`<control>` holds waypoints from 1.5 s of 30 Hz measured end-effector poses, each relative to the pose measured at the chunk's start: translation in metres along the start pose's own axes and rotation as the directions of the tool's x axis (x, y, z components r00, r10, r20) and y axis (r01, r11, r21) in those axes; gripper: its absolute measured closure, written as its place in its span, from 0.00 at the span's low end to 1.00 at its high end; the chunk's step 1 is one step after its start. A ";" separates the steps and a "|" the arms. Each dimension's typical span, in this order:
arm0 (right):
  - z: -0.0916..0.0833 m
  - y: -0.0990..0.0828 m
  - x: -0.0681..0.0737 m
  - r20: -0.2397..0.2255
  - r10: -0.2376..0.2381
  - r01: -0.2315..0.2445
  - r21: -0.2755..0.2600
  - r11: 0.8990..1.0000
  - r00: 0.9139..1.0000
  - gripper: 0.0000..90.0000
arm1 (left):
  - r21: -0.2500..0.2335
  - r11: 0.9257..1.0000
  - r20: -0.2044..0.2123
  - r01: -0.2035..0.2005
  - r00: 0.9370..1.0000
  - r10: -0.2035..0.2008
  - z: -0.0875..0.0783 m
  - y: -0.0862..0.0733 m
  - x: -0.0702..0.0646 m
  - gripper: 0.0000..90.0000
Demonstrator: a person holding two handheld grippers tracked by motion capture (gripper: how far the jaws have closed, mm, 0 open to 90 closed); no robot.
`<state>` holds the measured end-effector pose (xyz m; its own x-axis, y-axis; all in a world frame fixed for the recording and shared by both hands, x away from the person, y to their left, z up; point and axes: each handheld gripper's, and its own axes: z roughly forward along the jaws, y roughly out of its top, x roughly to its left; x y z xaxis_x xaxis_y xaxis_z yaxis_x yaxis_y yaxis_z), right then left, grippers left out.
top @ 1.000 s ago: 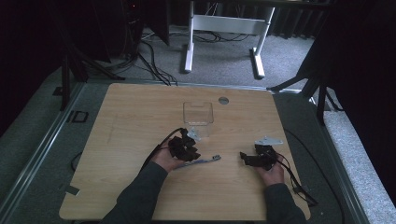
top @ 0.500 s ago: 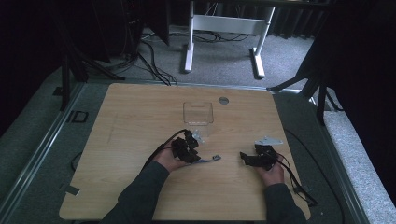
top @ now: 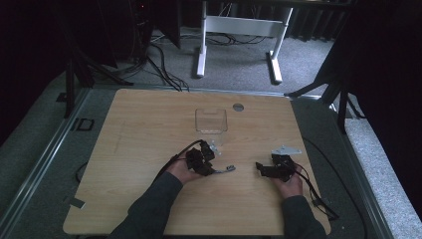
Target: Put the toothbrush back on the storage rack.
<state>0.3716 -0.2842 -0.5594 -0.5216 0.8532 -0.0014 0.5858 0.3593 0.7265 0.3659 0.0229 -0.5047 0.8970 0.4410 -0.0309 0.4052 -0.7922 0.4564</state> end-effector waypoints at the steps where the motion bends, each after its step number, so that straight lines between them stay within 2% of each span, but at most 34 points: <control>1: 0.000 0.000 0.000 0.000 0.000 0.000 0.000 1.000 1.000 0.22 | 0.000 1.000 0.000 0.000 1.000 0.000 0.000 0.000 0.000 0.80; 10: 0.000 0.000 0.000 0.000 0.000 0.000 0.000 1.000 1.000 0.22 | 0.038 0.999 -0.016 -0.016 1.000 0.016 0.005 0.002 -0.003 0.81; 16: 0.000 0.000 0.000 0.000 0.000 0.000 0.000 1.000 1.000 0.22 | 0.042 0.999 -0.015 -0.018 1.000 0.019 0.007 0.003 -0.004 0.81; 25: 0.000 0.000 0.000 0.000 0.000 0.000 0.000 1.000 1.000 0.22 | 0.072 0.997 -0.030 -0.040 0.999 0.043 0.013 0.006 -0.008 0.82; 29: 0.000 0.000 0.000 0.000 0.000 0.000 0.000 1.000 1.000 0.22 | 0.094 0.994 -0.038 -0.055 0.998 0.058 0.015 0.007 -0.007 0.84; 35: 0.000 0.000 0.000 0.000 0.000 0.000 0.000 1.000 1.000 0.22 | 0.106 0.993 -0.037 -0.058 0.997 0.062 0.016 0.007 -0.008 0.86; 45: 0.000 0.000 0.000 0.000 0.000 0.000 0.000 1.000 1.000 0.22 | 0.152 0.986 -0.048 -0.068 0.996 0.076 0.022 0.007 -0.009 0.87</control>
<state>0.3717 -0.2842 -0.5594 -0.5215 0.8533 -0.0017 0.5856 0.3593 0.7266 0.3647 0.0046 -0.5206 0.9157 0.3990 0.0468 0.3652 -0.8752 0.3173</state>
